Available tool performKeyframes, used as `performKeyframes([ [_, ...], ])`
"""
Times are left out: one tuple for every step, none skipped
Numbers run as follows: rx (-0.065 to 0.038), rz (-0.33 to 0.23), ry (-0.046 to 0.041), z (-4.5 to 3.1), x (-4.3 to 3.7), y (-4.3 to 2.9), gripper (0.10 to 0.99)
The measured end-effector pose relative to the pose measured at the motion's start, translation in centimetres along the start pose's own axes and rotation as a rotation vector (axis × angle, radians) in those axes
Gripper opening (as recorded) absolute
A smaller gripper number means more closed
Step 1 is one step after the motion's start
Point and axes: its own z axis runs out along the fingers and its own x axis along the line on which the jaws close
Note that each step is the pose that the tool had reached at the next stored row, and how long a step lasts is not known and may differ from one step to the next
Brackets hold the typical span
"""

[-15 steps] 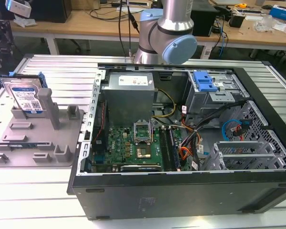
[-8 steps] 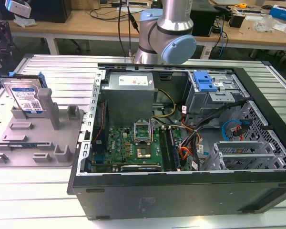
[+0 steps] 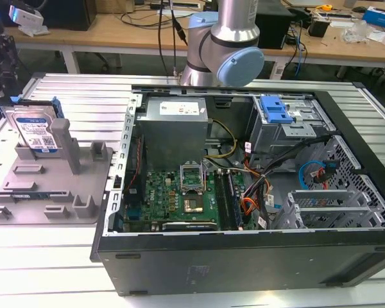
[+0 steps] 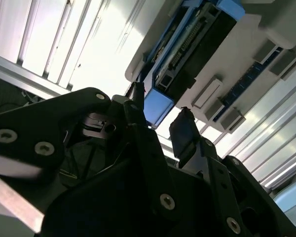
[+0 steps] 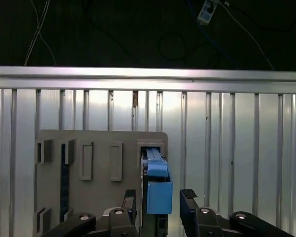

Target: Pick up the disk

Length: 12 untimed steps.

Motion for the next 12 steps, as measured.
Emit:
performKeyframes([
  [0.000, 0.000, 0.0000, 0.15, 0.00, -0.01, 0.482],
  [0.000, 0.000, 0.0000, 0.23, 0.00, -0.01, 0.482],
  [0.000, 0.000, 0.0000, 0.29, -0.01, -0.01, 0.482],
  [0.000, 0.000, 0.0000, 0.36, -0.01, -0.01, 0.482],
  [0.000, 0.000, 0.0000, 0.42, -0.01, -0.01, 0.482],
  [0.000, 0.000, 0.0001, 0.47, 0.01, -0.01, 0.482],
  [0.000, 0.000, 0.0002, 0.48, 0.01, 0.00, 0.482],
  [0.000, 0.000, 0.0002, 0.48, 0.01, -0.01, 0.482],
  [0.000, 0.000, 0.0001, 0.49, 0.01, -0.01, 0.482],
  [0.000, 0.000, 0.0001, 0.50, 0.01, -0.01, 0.482],
  [0.000, 0.000, 0.0001, 0.50, 0.01, -0.01, 0.482],
  [0.000, 0.000, 0.0000, 0.50, 0.02, -0.01, 0.482],
])
